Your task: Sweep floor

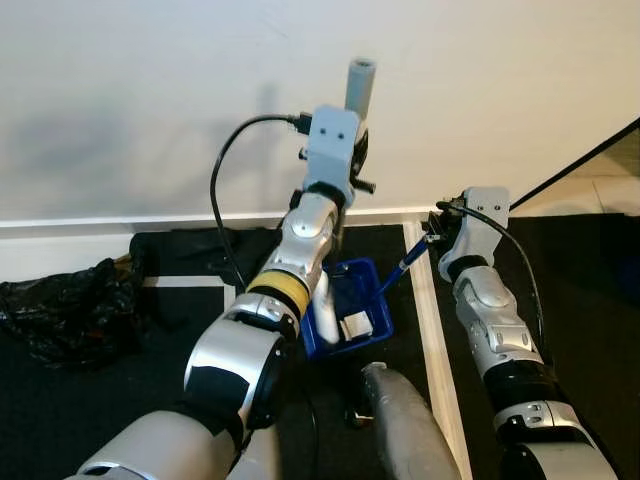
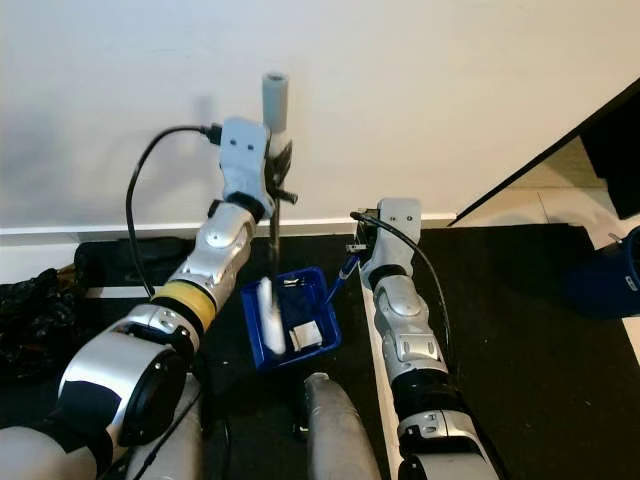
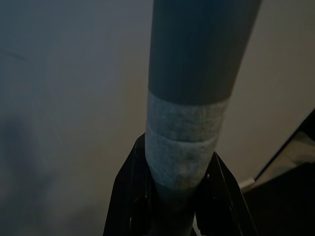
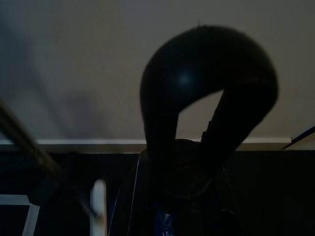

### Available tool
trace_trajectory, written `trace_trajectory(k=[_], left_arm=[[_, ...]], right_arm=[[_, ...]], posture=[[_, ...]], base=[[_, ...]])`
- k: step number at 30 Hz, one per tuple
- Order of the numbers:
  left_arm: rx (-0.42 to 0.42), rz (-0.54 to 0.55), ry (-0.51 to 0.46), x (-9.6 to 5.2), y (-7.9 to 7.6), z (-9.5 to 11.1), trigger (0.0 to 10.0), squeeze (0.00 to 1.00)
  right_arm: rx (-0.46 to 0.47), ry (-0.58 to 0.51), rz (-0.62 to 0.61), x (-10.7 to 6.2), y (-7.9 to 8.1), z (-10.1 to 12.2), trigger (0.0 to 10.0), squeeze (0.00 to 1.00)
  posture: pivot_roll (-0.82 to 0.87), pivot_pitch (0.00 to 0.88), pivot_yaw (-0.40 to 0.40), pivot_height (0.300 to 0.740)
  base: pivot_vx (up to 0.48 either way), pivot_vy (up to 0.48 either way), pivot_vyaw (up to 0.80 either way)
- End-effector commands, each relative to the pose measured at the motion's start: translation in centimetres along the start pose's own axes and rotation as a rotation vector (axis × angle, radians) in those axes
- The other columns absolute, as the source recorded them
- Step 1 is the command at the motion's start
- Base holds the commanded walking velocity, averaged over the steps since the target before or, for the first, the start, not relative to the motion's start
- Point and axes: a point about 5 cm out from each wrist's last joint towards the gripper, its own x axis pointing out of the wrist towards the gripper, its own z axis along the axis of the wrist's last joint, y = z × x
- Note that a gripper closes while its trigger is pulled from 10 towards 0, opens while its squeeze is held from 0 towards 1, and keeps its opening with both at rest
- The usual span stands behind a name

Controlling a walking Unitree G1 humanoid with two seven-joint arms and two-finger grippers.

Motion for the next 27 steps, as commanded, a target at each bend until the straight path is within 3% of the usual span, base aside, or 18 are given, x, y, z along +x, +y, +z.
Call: trace_trajectory(k=[1, 4, 5, 10, 12, 13, 17, 21, 23, 27], left_arm=[[-0.030, -0.042, -0.052, 0.2, -0.7, 0.9, 10.0, 0.00], [-0.041, -0.148, -0.048, -0.4, 0.1, 0.7, 10.0, 0.00], [-0.044, -0.280, -0.010, -2.1, 1.7, 0.0, 10.0, 0.00], [-0.017, -0.341, 0.041, -3.9, 3.5, -0.7, 10.0, 0.00], [0.029, -0.359, 0.091, -5.5, 5.2, -1.1, 10.0, 0.00], [0.029, -0.359, 0.091, -5.5, 5.2, -1.1, 10.0, 0.00], [0.143, -0.359, 0.237, -8.7, 8.1, -1.9, 10.0, 0.00], [0.199, -0.349, 0.279, -9.8, 8.9, -2.0, 10.0, 0.00], [0.230, -0.235, 0.284, -10.7, 10.7, -1.3, 10.0, 0.00], [0.228, -0.143, 0.305, -11.0, 12.0, -1.1, 10.0, 0.00]], right_arm=[[0.012, 0.111, -0.008, -0.8, -0.1, -2.7, 10.0, 0.00], [0.018, 0.114, -0.005, -0.8, 0.0, -2.8, 10.0, 0.00], [0.051, 0.134, -0.006, -0.7, 0.1, -3.2, 10.0, 0.00], [0.092, 0.161, -0.020, -0.7, -0.1, -3.8, 10.0, 0.00], [0.111, 0.175, -0.038, -0.7, -0.5, -4.1, 10.0, 0.00], [0.111, 0.175, -0.038, -0.7, -0.5, -4.1, 10.0, 0.00], [0.139, 0.198, -0.072, -0.8, -1.7, -4.6, 10.0, 0.00], [0.149, 0.201, -0.079, -0.7, -2.0, -4.7, 10.0, 0.00], [0.165, 0.200, -0.084, -0.5, -2.3, -4.7, 10.0, 0.00], [0.170, 0.201, -0.075, -0.3, -2.4, -4.8, 10.0, 0.00]], posture=[[-0.02, 0.270, -0.126, 0.740], [0.00, 0.258, -0.124, 0.740], [0.01, 0.245, -0.123, 0.740], [0.03, 0.225, -0.123, 0.740], [0.04, 0.220, -0.123, 0.740], [0.04, 0.220, -0.123, 0.740], [0.09, 0.176, -0.127, 0.740], [0.10, 0.163, -0.126, 0.740], [0.13, 0.134, -0.114, 0.740], [0.15, 0.104, -0.101, 0.740]], base=[[0.000, 0.000, 0.00], [0.000, 0.000, 0.00], [0.000, 0.000, 0.00], [0.000, 0.000, 0.00], [0.000, 0.000, 0.00], [0.000, 0.000, 0.00], [0.000, 0.000, 0.00], [0.000, 0.000, 0.00], [0.000, 0.000, 0.00], [0.000, 0.000, 0.00]])
